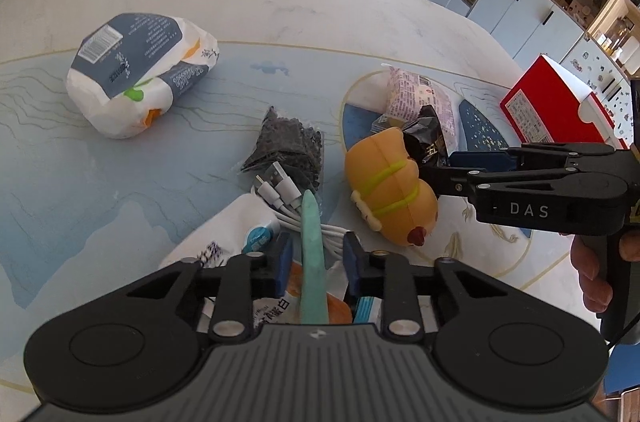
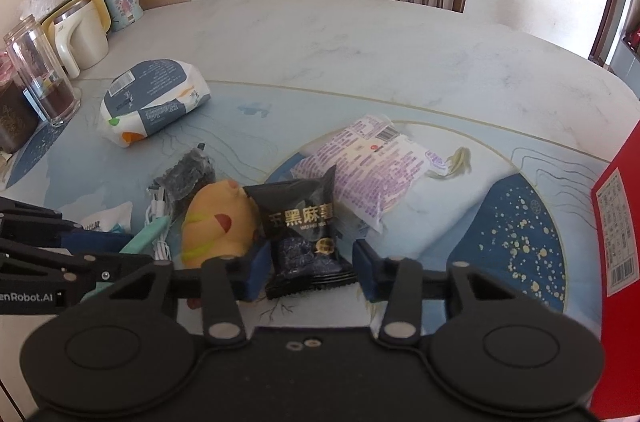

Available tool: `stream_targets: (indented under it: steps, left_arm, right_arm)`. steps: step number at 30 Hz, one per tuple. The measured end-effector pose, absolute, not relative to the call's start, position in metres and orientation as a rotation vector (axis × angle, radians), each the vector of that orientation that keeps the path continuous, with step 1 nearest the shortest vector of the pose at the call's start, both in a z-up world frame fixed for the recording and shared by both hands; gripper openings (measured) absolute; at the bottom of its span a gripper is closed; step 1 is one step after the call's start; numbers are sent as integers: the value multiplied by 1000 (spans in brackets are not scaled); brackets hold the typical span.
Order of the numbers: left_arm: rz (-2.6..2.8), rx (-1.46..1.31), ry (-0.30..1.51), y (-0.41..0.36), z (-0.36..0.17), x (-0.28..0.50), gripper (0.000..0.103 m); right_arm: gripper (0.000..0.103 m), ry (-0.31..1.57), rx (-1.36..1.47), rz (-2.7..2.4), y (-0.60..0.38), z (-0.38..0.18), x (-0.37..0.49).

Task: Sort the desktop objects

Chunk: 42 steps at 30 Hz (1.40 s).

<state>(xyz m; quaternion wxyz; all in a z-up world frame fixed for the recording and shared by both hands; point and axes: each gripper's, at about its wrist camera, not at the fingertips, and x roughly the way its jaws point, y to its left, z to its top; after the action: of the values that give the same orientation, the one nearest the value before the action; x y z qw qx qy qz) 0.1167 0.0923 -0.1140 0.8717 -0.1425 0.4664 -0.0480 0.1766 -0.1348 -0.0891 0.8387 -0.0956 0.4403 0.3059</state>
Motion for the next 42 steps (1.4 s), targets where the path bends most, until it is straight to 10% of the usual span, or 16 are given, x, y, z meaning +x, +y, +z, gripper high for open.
stream_targets:
  steps: [42]
  left_arm:
    - [-171,-248,863,54,-62,104,10]
  right_arm:
    - [28,806,-78,575,-201,-26,133]
